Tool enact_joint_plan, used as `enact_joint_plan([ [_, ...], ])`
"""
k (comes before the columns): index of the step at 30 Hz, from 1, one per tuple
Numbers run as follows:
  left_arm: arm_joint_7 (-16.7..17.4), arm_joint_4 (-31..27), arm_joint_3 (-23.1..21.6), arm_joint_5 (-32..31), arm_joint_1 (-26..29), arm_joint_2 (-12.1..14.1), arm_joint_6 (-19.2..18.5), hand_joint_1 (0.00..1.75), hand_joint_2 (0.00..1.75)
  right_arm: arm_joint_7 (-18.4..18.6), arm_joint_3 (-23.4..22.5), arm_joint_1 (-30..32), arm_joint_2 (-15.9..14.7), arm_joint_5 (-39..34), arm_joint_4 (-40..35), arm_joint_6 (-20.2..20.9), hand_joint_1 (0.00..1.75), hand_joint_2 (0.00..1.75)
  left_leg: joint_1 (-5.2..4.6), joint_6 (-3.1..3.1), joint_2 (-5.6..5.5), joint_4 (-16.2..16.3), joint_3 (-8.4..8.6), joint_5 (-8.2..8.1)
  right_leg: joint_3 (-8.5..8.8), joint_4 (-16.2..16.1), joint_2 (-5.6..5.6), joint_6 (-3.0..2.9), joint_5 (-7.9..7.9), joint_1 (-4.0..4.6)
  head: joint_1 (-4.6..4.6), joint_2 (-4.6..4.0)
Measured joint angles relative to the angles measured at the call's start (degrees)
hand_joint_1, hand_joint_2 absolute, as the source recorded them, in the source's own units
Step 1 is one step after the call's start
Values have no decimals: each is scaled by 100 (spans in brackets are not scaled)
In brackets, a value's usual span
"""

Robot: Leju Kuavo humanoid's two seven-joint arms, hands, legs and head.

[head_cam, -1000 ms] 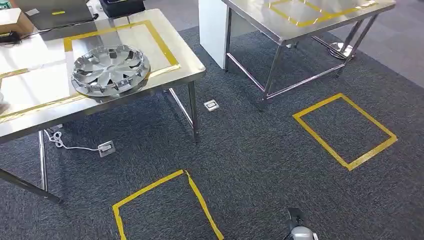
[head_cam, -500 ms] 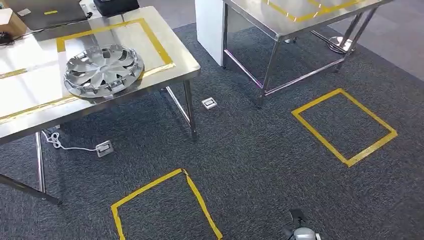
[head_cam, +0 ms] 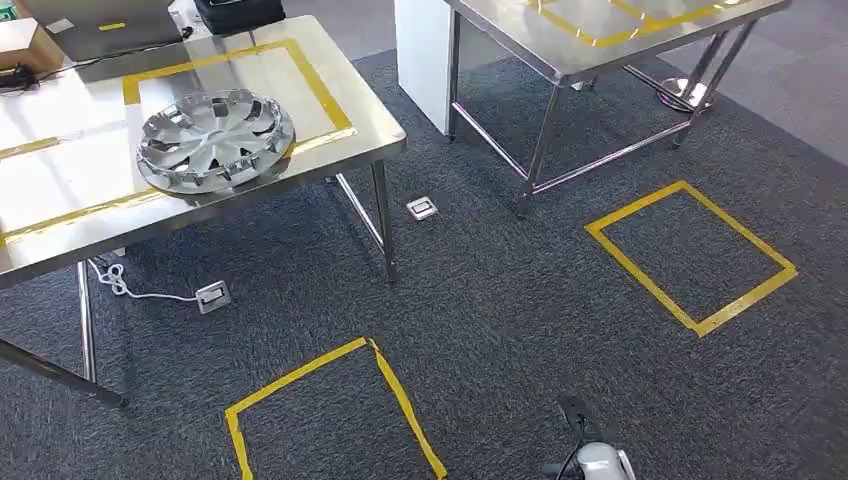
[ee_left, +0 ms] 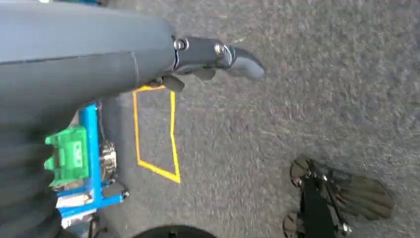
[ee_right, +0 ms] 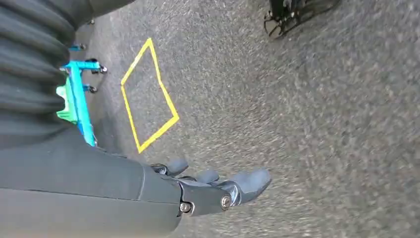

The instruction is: Take the parts from the cabinet and place them on the table.

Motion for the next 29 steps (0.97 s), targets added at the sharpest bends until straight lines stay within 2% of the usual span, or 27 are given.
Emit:
enact_joint_plan([
  [9, -387, -282, -627, 687, 240, 2, -192, 0, 175, 0, 1226, 229, -94, -845, -276, -46, 0, 175, -1, 1, -11, 3, -4, 0, 1, 0, -10, 1, 0, 0, 0, 0],
  [10, -431, -321, -726, 769, 266, 2, -225, 0, 0, 2, 1375, 259, -103, -940, -323, -50, 0, 175, -1, 1, -14, 3, -5, 0, 1, 0, -14, 1, 0, 0, -2, 0],
  [11, -468, -350, -789, 827, 295, 4, -234, 0, 0, 0, 1479, 283, -114, -1016, -354, -59, 0, 175, -1, 1, -14, 3, -5, 0, 1, 0, -14, 1, 0, 0, 0, 0],
  [12, -536, -409, -900, 953, 336, 7, -264, 0, 0, 0, 1696, 316, -126, -1147, -409, -72, 0, 0, -1, 1, -14, 3, -6, 0, 1, 0, -14, 1, 0, 0, -2, 0],
  [22, -990, -693, -1617, 1753, 580, 35, -500, 0, 0, 0, 2940, 546, -214, -2158, -697, -133, 0, 0, 0, 1, -17, 3, -9, 0, -1, 0, -19, 1, -1, 0, 0, 0],
  [29, -1076, -770, -1823, 1876, 638, 52, -538, 0, 0, 2, 3293, 593, -245, -2331, -765, -149, 0, 0, 0, 1, -22, 3, -10, 0, 0, 0, -22, 1, -1, 0, -2, 0],
])
